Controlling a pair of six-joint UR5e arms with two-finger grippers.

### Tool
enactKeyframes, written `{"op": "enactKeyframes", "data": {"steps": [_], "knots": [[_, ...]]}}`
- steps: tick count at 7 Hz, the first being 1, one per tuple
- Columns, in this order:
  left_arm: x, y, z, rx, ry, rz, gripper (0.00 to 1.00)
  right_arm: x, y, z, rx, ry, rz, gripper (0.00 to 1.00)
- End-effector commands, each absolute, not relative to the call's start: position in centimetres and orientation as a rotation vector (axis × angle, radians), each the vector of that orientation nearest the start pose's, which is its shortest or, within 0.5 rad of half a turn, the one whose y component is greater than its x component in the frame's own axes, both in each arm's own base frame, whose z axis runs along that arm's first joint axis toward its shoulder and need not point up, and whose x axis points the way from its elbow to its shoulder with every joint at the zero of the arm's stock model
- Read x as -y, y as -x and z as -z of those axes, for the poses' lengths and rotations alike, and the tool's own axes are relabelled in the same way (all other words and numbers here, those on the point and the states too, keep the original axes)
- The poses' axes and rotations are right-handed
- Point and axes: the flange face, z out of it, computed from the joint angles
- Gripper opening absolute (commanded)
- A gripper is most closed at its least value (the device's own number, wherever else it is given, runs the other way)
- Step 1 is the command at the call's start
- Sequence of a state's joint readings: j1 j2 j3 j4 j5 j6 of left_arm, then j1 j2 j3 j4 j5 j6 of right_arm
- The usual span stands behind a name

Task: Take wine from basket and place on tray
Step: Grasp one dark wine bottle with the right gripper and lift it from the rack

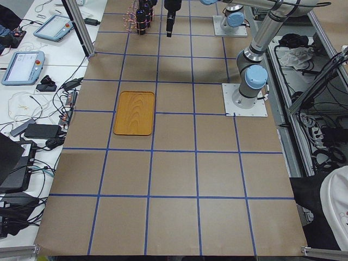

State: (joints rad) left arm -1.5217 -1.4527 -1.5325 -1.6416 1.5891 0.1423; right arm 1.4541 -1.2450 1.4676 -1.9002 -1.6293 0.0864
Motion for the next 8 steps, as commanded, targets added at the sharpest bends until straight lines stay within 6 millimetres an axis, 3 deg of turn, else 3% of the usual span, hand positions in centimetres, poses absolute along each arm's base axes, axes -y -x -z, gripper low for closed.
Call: {"op": "enactKeyframes", "data": {"steps": [1,3,4,5,6,7,8], "knots": [[45.1,10.9,-55.5,-3.110,-0.142,0.126,1.00,63.8,-5.1,-41.0,-3.179,-0.337,0.216,0.18],[45.5,11.0,-55.6,-3.121,-0.079,0.130,1.00,61.9,-5.2,-49.5,-3.158,-0.341,0.323,0.17],[45.5,11.0,-55.7,-3.119,-0.078,0.130,1.00,59.3,-5.5,-54.6,-3.154,-0.342,0.374,0.17],[45.5,11.0,-55.7,-3.119,-0.078,0.130,1.00,54.6,-6.5,-58.7,-3.156,-0.341,0.349,0.17],[45.5,11.0,-55.7,-3.116,-0.078,0.129,1.00,51.3,-7.1,-60.3,-3.159,-0.345,0.286,0.17],[45.5,10.9,-55.7,-3.115,-0.078,0.129,1.00,50.3,-8.4,-60.2,-3.157,-0.317,0.254,0.17],[45.6,10.9,-55.7,-3.113,-0.078,0.131,1.00,49.5,-12.1,-59.8,-3.145,-0.352,0.247,0.17]]}}
